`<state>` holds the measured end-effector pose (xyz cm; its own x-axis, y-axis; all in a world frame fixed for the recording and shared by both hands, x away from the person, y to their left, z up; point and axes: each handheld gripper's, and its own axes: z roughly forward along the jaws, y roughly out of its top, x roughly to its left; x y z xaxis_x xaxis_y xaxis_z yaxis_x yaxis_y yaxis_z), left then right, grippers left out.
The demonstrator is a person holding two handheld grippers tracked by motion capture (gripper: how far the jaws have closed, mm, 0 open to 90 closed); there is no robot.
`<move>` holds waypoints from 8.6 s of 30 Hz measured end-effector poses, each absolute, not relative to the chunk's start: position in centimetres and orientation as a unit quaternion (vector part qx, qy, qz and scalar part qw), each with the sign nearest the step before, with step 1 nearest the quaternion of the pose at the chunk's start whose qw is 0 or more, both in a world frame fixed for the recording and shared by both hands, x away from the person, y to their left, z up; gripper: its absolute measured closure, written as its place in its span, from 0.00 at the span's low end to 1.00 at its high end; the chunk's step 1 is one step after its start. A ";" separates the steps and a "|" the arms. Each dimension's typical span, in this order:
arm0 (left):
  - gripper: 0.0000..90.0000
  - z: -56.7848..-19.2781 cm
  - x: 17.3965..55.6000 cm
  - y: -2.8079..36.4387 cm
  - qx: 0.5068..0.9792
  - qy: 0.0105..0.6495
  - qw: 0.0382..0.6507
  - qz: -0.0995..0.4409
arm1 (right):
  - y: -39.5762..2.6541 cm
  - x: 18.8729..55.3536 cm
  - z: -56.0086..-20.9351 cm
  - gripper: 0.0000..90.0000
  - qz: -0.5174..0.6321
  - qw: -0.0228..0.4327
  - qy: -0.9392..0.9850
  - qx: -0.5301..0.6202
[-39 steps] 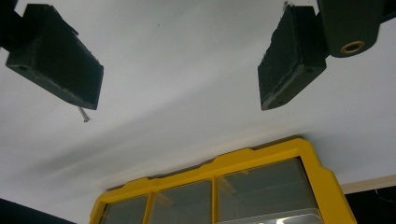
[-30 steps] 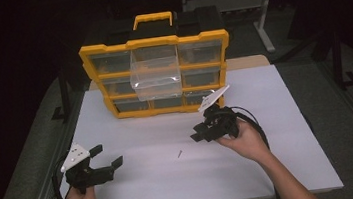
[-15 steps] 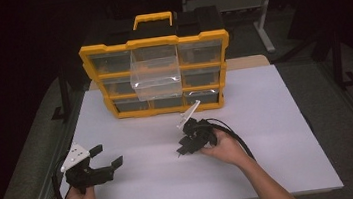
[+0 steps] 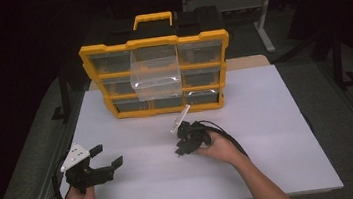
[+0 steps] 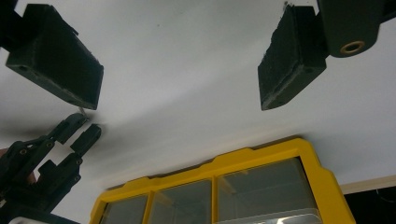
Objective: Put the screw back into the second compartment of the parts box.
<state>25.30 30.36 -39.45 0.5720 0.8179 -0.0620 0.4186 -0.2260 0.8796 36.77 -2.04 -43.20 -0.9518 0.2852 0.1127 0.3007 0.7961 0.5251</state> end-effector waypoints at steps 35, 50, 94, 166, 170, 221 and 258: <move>0.15 -39.4 25.3 30.3 0.753 0.409 0.468 0.214 | -1.8 36.4 -42.3 0.84 -0.301 0.028 -0.945 -0.124; 0.15 -39.5 25.3 30.2 0.751 0.412 0.471 0.213 | -1.1 36.2 -43.1 0.89 -0.270 0.009 -0.960 -0.075; 0.15 -39.5 25.3 29.9 0.753 0.411 0.468 0.211 | -9.1 36.3 -34.7 0.97 -0.360 0.006 -0.912 -0.195; 0.15 -39.6 25.3 30.1 0.750 0.410 0.475 0.210 | -2.7 41.9 -17.0 0.97 -0.389 -0.047 -0.904 -0.169; 0.15 -39.6 25.3 30.2 0.754 0.409 0.470 0.210 | -2.2 42.3 -17.4 0.97 -0.382 -0.045 -0.907 -0.172; 0.15 -39.6 25.0 29.9 0.755 0.408 0.467 0.214 | -14.4 36.2 -20.2 0.52 -0.444 -0.108 -0.848 -0.267; 0.15 -39.7 24.8 29.8 0.761 0.401 0.463 0.215 | -19.7 30.9 -35.1 0.29 -0.433 -0.126 -0.823 -0.345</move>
<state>24.81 29.78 -39.69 0.5866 0.8087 -0.0446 0.4114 -0.2501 0.8765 30.90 -19.68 -35.08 -0.7293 0.6781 0.0909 0.4594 0.3869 0.7996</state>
